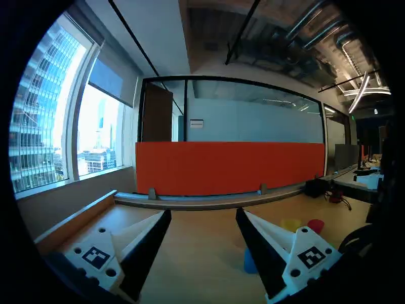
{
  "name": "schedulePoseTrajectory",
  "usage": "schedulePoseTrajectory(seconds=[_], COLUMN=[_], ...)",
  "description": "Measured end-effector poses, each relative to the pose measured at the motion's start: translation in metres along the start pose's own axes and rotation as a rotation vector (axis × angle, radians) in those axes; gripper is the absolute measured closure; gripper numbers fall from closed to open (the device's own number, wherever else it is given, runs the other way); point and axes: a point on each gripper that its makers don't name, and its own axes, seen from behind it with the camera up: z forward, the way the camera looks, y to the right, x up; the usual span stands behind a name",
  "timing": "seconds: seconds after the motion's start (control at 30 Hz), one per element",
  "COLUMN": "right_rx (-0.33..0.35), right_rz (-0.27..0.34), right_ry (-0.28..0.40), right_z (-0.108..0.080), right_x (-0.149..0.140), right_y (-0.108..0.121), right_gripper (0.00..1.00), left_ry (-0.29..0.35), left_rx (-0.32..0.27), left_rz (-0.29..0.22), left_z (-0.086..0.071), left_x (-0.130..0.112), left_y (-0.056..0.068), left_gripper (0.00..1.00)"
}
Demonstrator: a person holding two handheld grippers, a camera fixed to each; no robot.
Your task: Pour water
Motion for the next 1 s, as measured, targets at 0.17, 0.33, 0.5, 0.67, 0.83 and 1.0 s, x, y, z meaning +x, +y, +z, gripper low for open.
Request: schedulePoseTrajectory(seconds=[0.17,0.33,0.5,0.67,0.83,1.0], right_rx=[0.017,0.038,0.061,0.076,0.090,0.110], right_rz=[-0.014,-0.024,-0.015,0.002,0.028,0.043], right_ry=[0.016,0.021,0.020,0.015,0.016,0.020], right_z=[-0.001,0.001,0.003,0.004,0.004,0.001], right_x=[0.029,0.056,0.081,0.101,0.111,0.116], right_y=[-0.008,-0.013,-0.019,-0.021,-0.022,-0.021], right_gripper=[0.00,0.00,0.00,0.00,0.00,0.01], left_ry=[0.002,-0.014,-0.019,-0.022,-0.036,-0.032], left_rx=[-0.022,-0.046,-0.058,-0.082,-0.139,-0.182], left_rz=[-0.006,-0.021,-0.022,-0.029,-0.058,-0.057], left_z=[0.006,0.010,0.014,0.017,0.022,0.022], left_x=[0.028,0.049,0.074,0.097,0.109,0.116], left_y=[0.009,0.014,0.013,0.016,0.026,0.032], left_gripper=[0.05,0.05,0.05,0.05,0.05,0.05])
